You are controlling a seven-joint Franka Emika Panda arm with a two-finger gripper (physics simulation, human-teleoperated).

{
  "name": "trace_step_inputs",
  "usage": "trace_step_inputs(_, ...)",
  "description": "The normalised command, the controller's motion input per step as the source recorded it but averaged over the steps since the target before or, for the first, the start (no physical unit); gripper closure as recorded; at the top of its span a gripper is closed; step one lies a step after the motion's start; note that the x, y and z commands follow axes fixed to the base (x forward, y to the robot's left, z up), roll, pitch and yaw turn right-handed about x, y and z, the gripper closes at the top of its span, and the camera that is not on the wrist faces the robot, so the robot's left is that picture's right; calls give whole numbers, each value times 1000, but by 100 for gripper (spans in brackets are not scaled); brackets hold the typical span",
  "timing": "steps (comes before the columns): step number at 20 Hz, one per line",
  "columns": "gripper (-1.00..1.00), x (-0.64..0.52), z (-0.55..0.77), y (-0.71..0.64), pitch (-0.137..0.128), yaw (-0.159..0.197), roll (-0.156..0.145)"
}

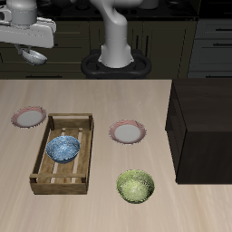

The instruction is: Place the white bowl on the off-center plate and place the green bowl on top of the wooden shelf

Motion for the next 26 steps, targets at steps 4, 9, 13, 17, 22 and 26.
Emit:
trace_step_inputs(4,100,-7,4,-273,-10,23,-28)
trace_step_inputs(9,100,-2,-162,1,5,-1,23)
trace_step_inputs(13,100,43,-187,19,7,-1,-9)
trace_step_inputs(17,100,140,-320,-66,17,8,-11)
trace_step_inputs(22,100,101,-415,-58,49,-31,-19)
trace_step_inputs(26,100,22,-473,-103,50,-16,-36)
